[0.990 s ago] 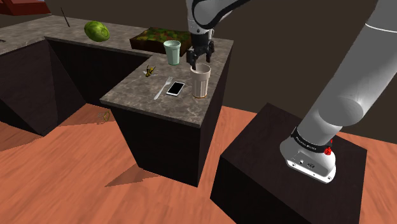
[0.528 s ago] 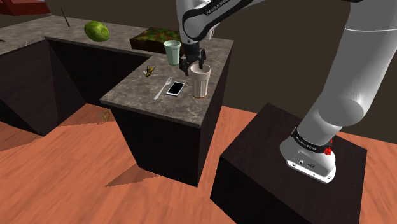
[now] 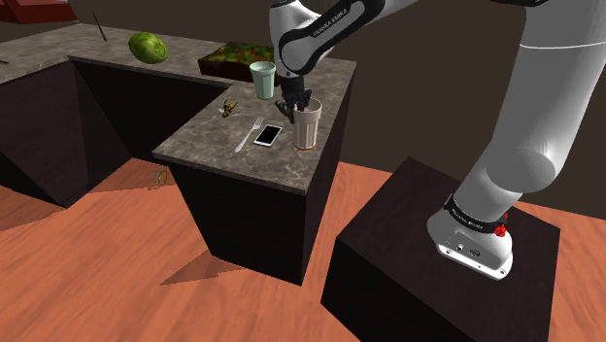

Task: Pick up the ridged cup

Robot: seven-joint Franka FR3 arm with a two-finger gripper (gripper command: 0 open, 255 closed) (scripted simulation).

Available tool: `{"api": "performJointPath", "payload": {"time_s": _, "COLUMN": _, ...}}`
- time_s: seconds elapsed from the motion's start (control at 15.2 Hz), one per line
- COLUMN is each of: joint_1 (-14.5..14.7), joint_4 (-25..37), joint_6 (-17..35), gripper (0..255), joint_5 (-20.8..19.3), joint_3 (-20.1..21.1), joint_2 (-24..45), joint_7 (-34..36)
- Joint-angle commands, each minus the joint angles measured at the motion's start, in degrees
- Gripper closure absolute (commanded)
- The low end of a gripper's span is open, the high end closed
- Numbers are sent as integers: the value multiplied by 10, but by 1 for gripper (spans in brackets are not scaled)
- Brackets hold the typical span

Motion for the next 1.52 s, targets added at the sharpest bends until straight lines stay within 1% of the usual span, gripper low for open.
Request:
{"api": "performJointPath", "payload": {"time_s": 0.0, "joint_1": 0, "joint_4": 0, "joint_6": 1, "gripper": 255, "joint_5": 0, "joint_3": 0, "joint_2": 1, "joint_7": 0}}
{"api": "performJointPath", "payload": {"time_s": 0.46, "joint_1": 0, "joint_4": -1, "joint_6": 2, "gripper": 255, "joint_5": 0, "joint_3": 0, "joint_2": 0, "joint_7": 1}}
{"api": "performJointPath", "payload": {"time_s": 1.45, "joint_1": -2, "joint_4": 49, "joint_6": -98, "gripper": 255, "joint_5": 16, "joint_3": 5, "joint_2": -51, "joint_7": -17}}
